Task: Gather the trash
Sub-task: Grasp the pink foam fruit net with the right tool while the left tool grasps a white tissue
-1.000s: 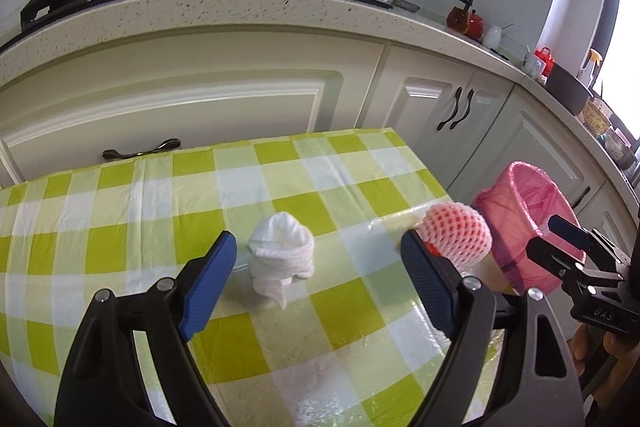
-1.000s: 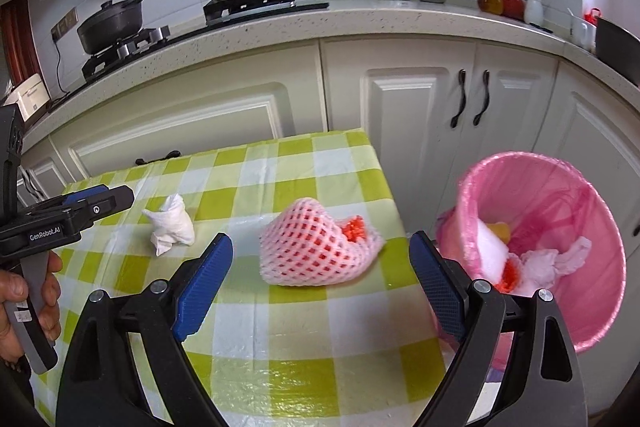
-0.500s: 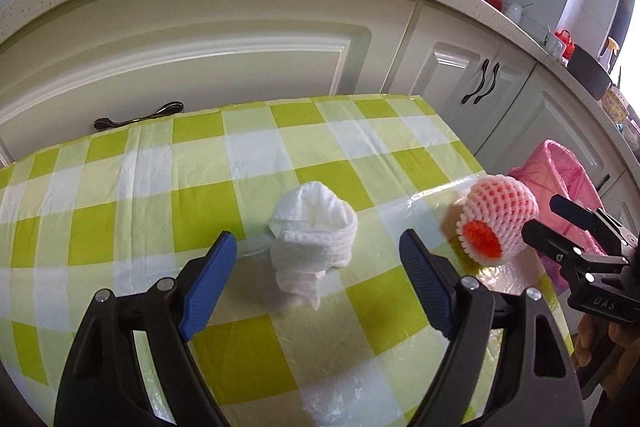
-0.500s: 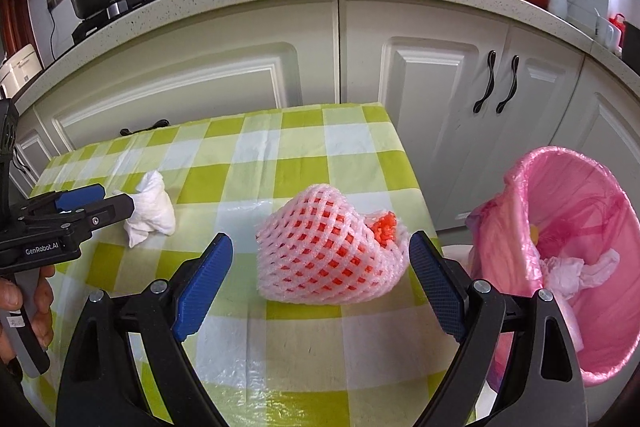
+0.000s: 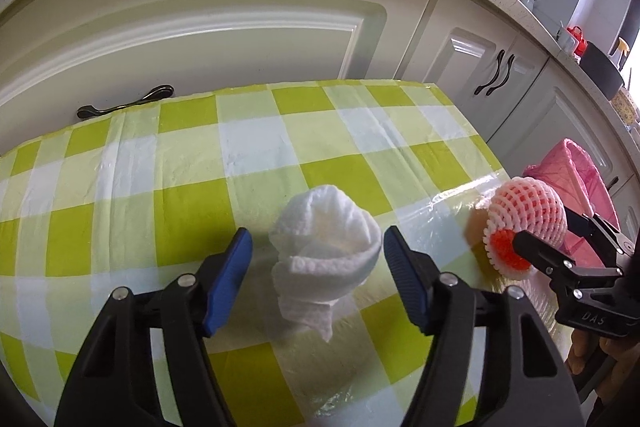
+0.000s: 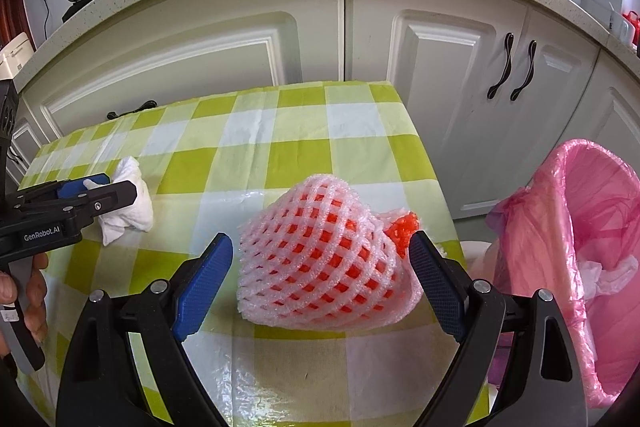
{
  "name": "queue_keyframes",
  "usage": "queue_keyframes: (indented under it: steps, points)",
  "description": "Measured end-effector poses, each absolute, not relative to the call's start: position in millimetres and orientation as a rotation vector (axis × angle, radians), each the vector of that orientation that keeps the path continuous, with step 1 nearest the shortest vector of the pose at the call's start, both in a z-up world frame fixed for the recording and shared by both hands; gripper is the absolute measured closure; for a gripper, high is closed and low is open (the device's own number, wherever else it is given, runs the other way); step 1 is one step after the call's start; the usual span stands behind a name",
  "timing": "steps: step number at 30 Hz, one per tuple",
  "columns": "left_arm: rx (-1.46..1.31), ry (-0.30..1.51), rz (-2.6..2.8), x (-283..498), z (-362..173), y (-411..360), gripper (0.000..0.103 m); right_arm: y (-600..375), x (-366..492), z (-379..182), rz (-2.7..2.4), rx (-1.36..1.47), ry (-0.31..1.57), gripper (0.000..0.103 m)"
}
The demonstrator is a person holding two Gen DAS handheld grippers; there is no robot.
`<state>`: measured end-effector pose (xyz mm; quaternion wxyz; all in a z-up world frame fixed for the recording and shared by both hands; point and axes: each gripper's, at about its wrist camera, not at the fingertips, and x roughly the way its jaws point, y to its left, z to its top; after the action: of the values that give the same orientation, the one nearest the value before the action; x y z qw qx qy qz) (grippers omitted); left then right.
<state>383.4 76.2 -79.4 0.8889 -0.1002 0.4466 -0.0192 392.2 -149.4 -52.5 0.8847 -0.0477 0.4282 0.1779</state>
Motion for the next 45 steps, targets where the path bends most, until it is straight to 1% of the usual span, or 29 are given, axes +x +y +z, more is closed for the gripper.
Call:
queue_keyframes:
  steps: [1, 3, 5, 7, 9, 13, 16, 18, 32, 33, 34, 36, 38, 39, 42, 45]
  points:
    - [-0.206, 0.930, -0.042, 384.5, -80.2, 75.5, 0.041, -149.1, 392.6, -54.2, 0.372, -0.099, 0.894, 0.019]
    - [-0.206, 0.935, -0.047, 386.1, -81.9, 75.1, 0.047, -148.2, 393.4, -57.1, 0.374, -0.101, 0.899, 0.022]
    - [-0.211, 0.937, -0.049, 387.1, -83.0, 74.6, 0.050, -148.1, 393.7, -59.9, 0.378, -0.097, 0.908, 0.024]
    - [-0.209, 0.942, -0.054, 387.7, -84.4, 73.6, 0.056, -148.2, 393.8, -61.9, 0.377, -0.100, 0.912, 0.025]
    - [-0.209, 0.941, -0.057, 387.0, -85.2, 73.0, 0.056, -149.1, 393.9, -62.9, 0.379, -0.098, 0.915, 0.027]
    - [-0.212, 0.941, -0.059, 386.6, -86.3, 73.2, 0.059, -150.7, 394.9, -63.2, 0.379, -0.091, 0.917, 0.027]
    - [-0.214, 0.940, -0.060, 385.6, -86.4, 73.4, 0.060, -150.5, 395.1, -63.1, 0.380, -0.095, 0.914, 0.027]
    - [-0.214, 0.940, -0.060, 385.1, -86.5, 73.7, 0.060, -150.3, 394.6, -61.9, 0.381, -0.095, 0.908, 0.022]
    - [-0.217, 0.936, -0.064, 375.0, -85.8, 75.3, 0.061, -147.0, 395.6, -62.5, 0.381, -0.109, 0.911, 0.024]
    - [-0.217, 0.935, -0.060, 373.4, -85.1, 75.1, 0.060, -147.1, 395.8, -62.9, 0.381, -0.109, 0.911, 0.026]
    - [-0.217, 0.933, -0.057, 371.5, -84.5, 75.4, 0.057, -147.0, 396.0, -63.6, 0.382, -0.110, 0.913, 0.028]
    - [-0.214, 0.927, -0.056, 368.5, -83.3, 76.7, 0.055, -147.3, 396.7, -65.1, 0.387, -0.109, 0.918, 0.030]
    - [-0.209, 0.920, -0.049, 365.3, -80.8, 77.3, 0.049, -147.2, 397.0, -66.1, 0.387, -0.110, 0.919, 0.030]
    - [-0.209, 0.914, -0.046, 363.5, -79.4, 77.6, 0.043, -147.3, 397.0, -66.6, 0.387, -0.110, 0.919, 0.030]
    - [-0.205, 0.911, -0.039, 360.0, -76.9, 79.0, 0.043, -147.0, 396.7, -68.0, 0.389, -0.117, 0.921, 0.033]
    - [-0.206, 0.921, -0.039, 360.9, -78.1, 80.3, 0.045, -146.9, 396.2, -67.4, 0.394, -0.117, 0.922, 0.037]
